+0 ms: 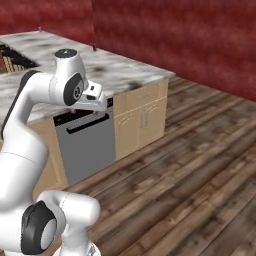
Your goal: Four empty soda cans are scattered around the kitchen. Gather all the cans and cluster them next to the stove for recycling.
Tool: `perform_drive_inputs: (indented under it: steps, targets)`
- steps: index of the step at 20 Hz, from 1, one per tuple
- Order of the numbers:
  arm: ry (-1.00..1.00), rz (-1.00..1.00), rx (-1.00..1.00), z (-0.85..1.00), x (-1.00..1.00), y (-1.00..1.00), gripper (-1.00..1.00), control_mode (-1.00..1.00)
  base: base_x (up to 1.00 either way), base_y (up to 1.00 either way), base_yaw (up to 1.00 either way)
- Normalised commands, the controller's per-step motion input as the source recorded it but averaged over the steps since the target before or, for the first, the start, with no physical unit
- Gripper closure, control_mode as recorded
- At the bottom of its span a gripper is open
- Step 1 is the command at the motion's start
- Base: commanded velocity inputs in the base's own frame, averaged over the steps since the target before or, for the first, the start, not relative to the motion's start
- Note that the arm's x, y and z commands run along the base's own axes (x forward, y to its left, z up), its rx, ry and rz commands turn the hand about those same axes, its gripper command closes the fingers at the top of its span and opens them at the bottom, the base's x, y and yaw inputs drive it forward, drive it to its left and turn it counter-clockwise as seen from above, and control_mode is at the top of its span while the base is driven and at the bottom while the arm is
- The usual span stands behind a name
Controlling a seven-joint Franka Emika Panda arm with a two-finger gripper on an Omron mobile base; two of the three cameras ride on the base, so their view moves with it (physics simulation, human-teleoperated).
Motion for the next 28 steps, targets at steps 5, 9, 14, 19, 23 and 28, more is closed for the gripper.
perform_drive_inputs:
  steps: [5,9,14,19,23,28]
  targets:
    - [0.0,0.0,0.0,0.0,0.0,0.0,-1.0,1.0,0.65,-0.18,0.0]
    - [0.0,0.0,0.0,0.0,0.0,0.0,-1.0,1.0,0.67,-0.19,0.0]
    - [0.0,0.0,0.0,0.0,0.0,0.0,-1.0,1.0,0.68,-0.2,0.0]
    - [0.0,0.0,0.0,0.0,0.0,0.0,-1.0,1.0,0.68,-0.21,0.0]
    - [0.0,0.0,0.0,0.0,0.0,0.0,-1.0,1.0,0.68,-0.21,0.0]
    - [0.0,0.0,0.0,0.0,0.0,0.0,-1.0,1.0,0.68,-0.21,0.0]
